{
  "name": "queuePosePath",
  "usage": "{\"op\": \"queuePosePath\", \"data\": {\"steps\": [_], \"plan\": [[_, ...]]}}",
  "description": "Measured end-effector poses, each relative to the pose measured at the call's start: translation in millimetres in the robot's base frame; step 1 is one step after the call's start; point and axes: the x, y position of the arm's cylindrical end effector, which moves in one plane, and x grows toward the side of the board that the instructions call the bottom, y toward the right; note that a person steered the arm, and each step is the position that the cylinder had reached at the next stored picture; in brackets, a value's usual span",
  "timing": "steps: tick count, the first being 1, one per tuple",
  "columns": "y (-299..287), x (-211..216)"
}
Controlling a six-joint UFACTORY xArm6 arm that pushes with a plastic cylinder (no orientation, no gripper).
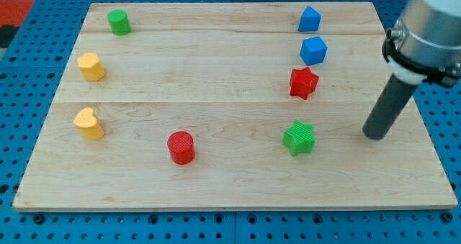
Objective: Slide the triangle diagonal to the top left of the red star
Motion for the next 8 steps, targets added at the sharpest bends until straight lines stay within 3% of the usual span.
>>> {"op": "queuePosePath", "data": {"steps": [2,4,6,7,8], "plan": [[32.4,-106.0],[41.2,-162.2],[44.2,-187.0],[38.4,-210.0],[-31.3,-258.5]]}}
